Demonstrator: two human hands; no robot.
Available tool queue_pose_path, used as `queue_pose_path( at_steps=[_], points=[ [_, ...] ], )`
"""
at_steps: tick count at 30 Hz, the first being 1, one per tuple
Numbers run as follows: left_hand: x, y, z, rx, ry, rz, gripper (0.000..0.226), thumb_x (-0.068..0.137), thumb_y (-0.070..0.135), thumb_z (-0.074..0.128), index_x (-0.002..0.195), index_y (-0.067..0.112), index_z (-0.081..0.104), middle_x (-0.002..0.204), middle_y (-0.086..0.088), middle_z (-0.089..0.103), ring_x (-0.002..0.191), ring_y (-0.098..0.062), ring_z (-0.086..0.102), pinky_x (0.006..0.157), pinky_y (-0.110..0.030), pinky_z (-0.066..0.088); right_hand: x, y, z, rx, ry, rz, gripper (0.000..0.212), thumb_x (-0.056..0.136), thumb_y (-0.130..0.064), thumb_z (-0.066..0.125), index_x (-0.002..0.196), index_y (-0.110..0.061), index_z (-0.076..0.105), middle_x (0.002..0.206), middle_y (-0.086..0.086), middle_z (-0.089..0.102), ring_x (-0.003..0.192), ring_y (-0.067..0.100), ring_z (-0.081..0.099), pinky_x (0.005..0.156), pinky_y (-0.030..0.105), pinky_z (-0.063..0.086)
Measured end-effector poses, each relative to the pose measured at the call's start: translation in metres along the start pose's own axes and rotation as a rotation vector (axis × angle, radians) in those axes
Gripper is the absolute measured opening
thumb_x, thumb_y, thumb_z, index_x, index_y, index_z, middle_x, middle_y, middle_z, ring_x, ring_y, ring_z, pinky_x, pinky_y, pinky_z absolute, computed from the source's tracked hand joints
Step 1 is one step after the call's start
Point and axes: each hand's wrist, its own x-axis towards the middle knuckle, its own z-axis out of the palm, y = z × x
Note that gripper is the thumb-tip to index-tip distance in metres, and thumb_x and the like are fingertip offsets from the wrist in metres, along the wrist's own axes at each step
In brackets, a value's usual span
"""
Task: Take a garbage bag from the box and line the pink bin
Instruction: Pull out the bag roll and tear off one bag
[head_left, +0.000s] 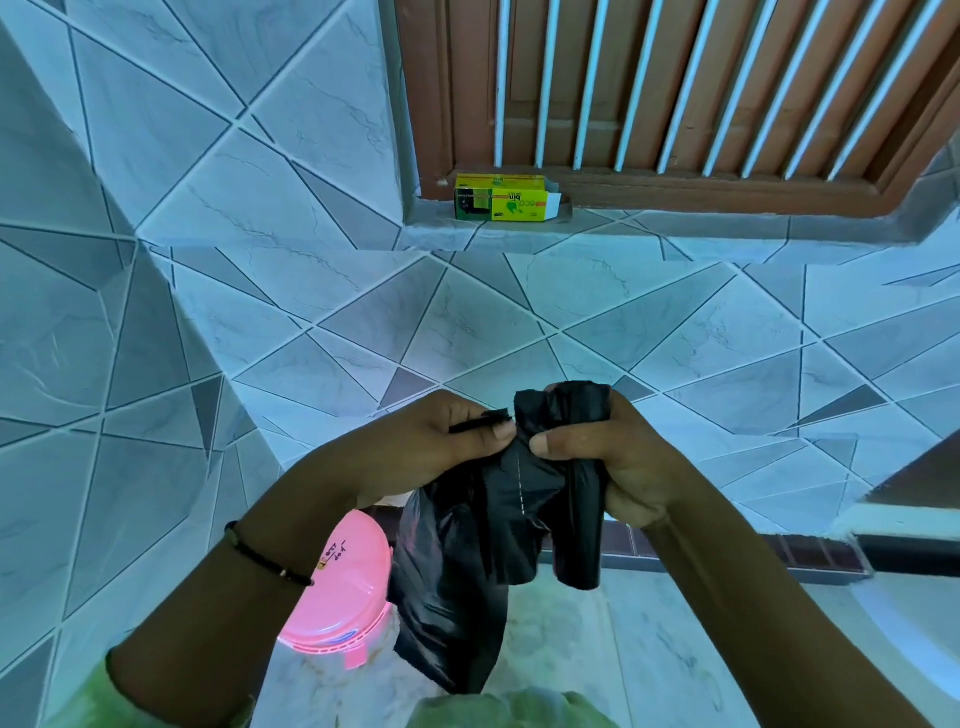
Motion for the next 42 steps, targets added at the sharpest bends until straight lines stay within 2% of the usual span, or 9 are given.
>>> queue_pose_path(
  at_steps=[3, 6, 10, 14, 20, 23, 28, 38, 42],
  points=[
    [0.003, -0.001, 0.0, -0.132, -0.003, 0.046, 0.027, 0.084, 0.034, 0.054, 0.064, 0.022, 0.067, 0.065, 0.011, 0.062, 0.063, -0.002, 0.055, 0.063, -0.013, 0.044, 0.005, 0.007, 0.005, 0.271, -0.031, -0.026, 0.016, 0.055, 0.01, 0.063, 0.064, -0.003, 0.061, 0.063, 0.011, 0.059, 0.058, 0.022, 0.062, 0.062, 0.026, 0.054],
    [0.005, -0.003, 0.004, -0.357, -0.003, 0.091, 0.02, 0.075, 0.033, 0.058, 0.067, 0.021, 0.071, 0.071, 0.009, 0.069, 0.067, -0.003, 0.062, 0.066, -0.013, 0.049, 0.009, 0.012, 0.013, 0.478, -0.053, -0.04, 0.039, 0.042, -0.002, 0.08, 0.076, 0.002, 0.061, 0.07, 0.016, 0.063, 0.064, 0.028, 0.065, 0.067, 0.033, 0.057],
    [0.012, 0.0, 0.009, -0.649, 0.081, 0.141, 0.014, 0.065, 0.027, 0.062, 0.06, 0.016, 0.07, 0.064, 0.002, 0.069, 0.059, -0.009, 0.064, 0.059, -0.015, 0.051, 0.014, 0.015, 0.028, 0.648, -0.076, -0.108, 0.027, 0.051, -0.007, 0.073, 0.076, 0.002, 0.071, 0.078, 0.016, 0.072, 0.073, 0.025, 0.071, 0.073, 0.033, 0.058],
    [0.019, -0.003, 0.019, -0.744, 0.201, 0.211, 0.023, 0.076, 0.029, 0.054, 0.062, 0.012, 0.063, 0.058, 0.0, 0.062, 0.054, -0.011, 0.06, 0.055, -0.016, 0.049, 0.031, 0.017, 0.024, 0.754, 0.027, -0.06, 0.078, 0.036, -0.01, 0.085, 0.105, 0.002, 0.051, 0.1, 0.017, 0.055, 0.095, 0.03, 0.058, 0.098, 0.037, 0.047],
    [0.017, -0.01, 0.007, -0.225, 0.385, 0.183, 0.038, 0.078, 0.048, 0.058, 0.069, 0.01, 0.056, 0.066, -0.005, 0.049, 0.066, -0.016, 0.045, 0.059, -0.025, 0.036, 0.03, 0.006, 0.007, 0.403, 0.181, -0.11, 0.016, 0.053, 0.006, 0.067, 0.063, -0.007, 0.067, 0.064, 0.008, 0.062, 0.061, 0.021, 0.062, 0.066, 0.029, 0.057],
    [0.012, -0.006, -0.003, -0.09, 0.379, 0.156, 0.035, 0.076, 0.044, 0.054, 0.058, 0.014, 0.051, 0.05, 0.013, 0.046, 0.049, -0.004, 0.041, 0.048, -0.013, 0.032, 0.027, -0.004, -0.002, 0.169, 0.158, -0.043, 0.016, 0.06, 0.003, 0.065, 0.069, -0.007, 0.072, 0.074, 0.011, 0.068, 0.068, 0.024, 0.066, 0.07, 0.031, 0.058],
    [0.007, -0.003, -0.014, -0.008, 0.217, 0.112, 0.032, 0.08, 0.023, 0.064, 0.048, 0.025, 0.059, 0.045, 0.015, 0.055, 0.045, 0.004, 0.052, 0.048, -0.005, 0.038, 0.022, -0.015, -0.01, -0.102, 0.075, 0.083, 0.02, 0.063, 0.001, 0.071, 0.082, -0.002, 0.069, 0.085, 0.017, 0.069, 0.077, 0.029, 0.068, 0.071, 0.034, 0.058],
    [0.01, -0.012, -0.018, 0.074, 0.237, 0.107, 0.019, 0.079, 0.03, 0.066, 0.06, 0.025, 0.064, 0.055, 0.011, 0.059, 0.055, -0.003, 0.055, 0.055, -0.012, 0.043, 0.017, -0.017, -0.005, -0.417, 0.126, 0.105, 0.021, 0.064, 0.017, 0.071, 0.076, 0.0, 0.065, 0.073, 0.012, 0.064, 0.069, 0.024, 0.064, 0.068, 0.031, 0.055],
    [0.006, -0.012, -0.024, 0.208, 0.156, 0.012, 0.025, 0.072, 0.04, 0.069, 0.074, 0.015, 0.068, 0.069, -0.007, 0.07, 0.065, -0.011, 0.063, 0.067, -0.026, 0.052, 0.018, -0.014, -0.008, -0.424, 0.222, 0.126, 0.02, 0.064, 0.019, 0.068, 0.077, 0.003, 0.067, 0.072, 0.013, 0.067, 0.066, 0.025, 0.065, 0.069, 0.035, 0.057]
  ],
)
